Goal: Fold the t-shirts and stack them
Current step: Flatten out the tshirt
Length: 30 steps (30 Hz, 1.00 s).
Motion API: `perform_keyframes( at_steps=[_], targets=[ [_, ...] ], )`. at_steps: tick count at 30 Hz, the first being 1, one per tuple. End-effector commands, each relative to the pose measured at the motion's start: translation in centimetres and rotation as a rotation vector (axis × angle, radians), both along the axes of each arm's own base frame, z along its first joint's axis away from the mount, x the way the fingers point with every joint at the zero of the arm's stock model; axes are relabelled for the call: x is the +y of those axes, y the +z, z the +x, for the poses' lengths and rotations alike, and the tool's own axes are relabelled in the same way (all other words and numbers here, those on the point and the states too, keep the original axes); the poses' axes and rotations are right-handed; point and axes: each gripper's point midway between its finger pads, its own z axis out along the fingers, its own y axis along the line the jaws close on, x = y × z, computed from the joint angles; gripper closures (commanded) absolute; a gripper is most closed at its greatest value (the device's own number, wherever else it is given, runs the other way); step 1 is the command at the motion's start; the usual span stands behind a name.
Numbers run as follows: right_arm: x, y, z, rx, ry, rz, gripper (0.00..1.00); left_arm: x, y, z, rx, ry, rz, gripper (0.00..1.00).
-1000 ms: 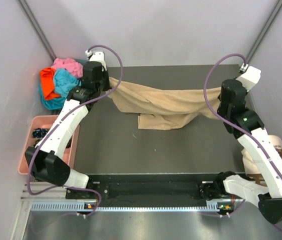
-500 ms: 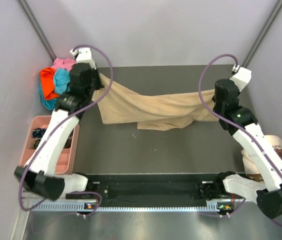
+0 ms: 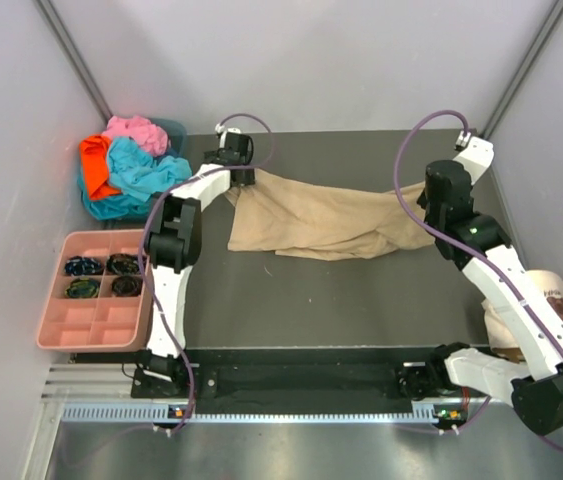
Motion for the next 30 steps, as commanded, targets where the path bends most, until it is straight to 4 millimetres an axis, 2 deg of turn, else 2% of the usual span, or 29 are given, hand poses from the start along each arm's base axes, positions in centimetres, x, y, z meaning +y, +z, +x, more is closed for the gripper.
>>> perform_keyframes(
  at_steps=[1,2,4,5,6,7,8,9,10,11,12,13,14,15,17,22,30],
  targets=[
    [-0.3,0.4,0.2,-0.022,-0.020,0.016,1.00,1.0,12.3,1.7,-0.264,0.083,-0.080,0.01],
    [-0.1,0.2,0.4,-0.018,-0.014,0.017,1.00,0.7,12.9,1.1,-0.270,0.076,-0.111,0.01],
    [0.1,-0.3,0.6,-0.009,-0.009,0.021,1.00,0.5,14.3,-1.4,-0.277,0.060,-0.157,0.01],
    [0.3,-0.7,0.8,0.000,0.000,0.023,1.00,0.1,14.6,-2.4,-0.279,0.056,-0.192,0.01],
    [0.5,-1.1,0.9,0.009,0.004,0.028,1.00,-0.5,14.5,-4.6,-0.258,0.014,-0.237,0.01],
    [0.5,-1.4,1.0,0.014,0.004,0.029,1.00,-1.0,14.4,-5.7,-0.259,0.001,-0.261,0.01],
    [0.7,-1.7,1.1,0.022,0.010,0.031,1.00,-1.3,11.8,-8.0,-0.200,0.001,-0.279,0.01],
    [0.8,-2.3,1.2,0.033,0.011,0.031,1.00,-2.1,13.4,-9.4,-0.228,-0.032,-0.312,0.01],
    [0.9,-2.6,1.3,0.039,0.012,0.031,1.00,-3.2,13.2,-10.6,-0.229,-0.055,-0.319,0.01],
    [0.9,-2.8,1.4,0.043,0.011,0.031,1.00,-3.4,10.9,-12.5,-0.181,-0.051,-0.315,0.01],
    [1.0,-3.2,1.5,0.052,0.012,0.031,1.00,-3.8,11.7,-13.6,-0.196,-0.063,-0.329,0.01],
    [1.0,-3.4,1.5,0.055,0.011,0.029,1.00,-4.5,11.2,-14.6,-0.185,-0.077,-0.328,0.01],
    [1.1,-3.5,1.6,0.057,0.011,0.029,1.00,-4.4,9.7,-15.7,-0.167,-0.068,-0.324,0.02],
    [1.1,-3.8,1.6,0.062,0.010,0.031,1.00,-4.4,9.6,-16.2,-0.176,-0.068,-0.319,0.02],
    [1.1,-4.0,1.7,0.062,0.008,0.031,1.00,-4.1,7.9,-17.1,-0.151,-0.048,-0.320,0.04],
    [0.8,-4.3,1.8,0.071,-0.008,0.018,1.00,-3.8,4.8,-17.8,-0.073,-0.017,-0.301,0.09],
    [0.9,-4.3,2.0,0.074,-0.008,0.011,1.00,-2.4,3.2,-17.7,-0.041,0.040,-0.224,0.11]
  ],
)
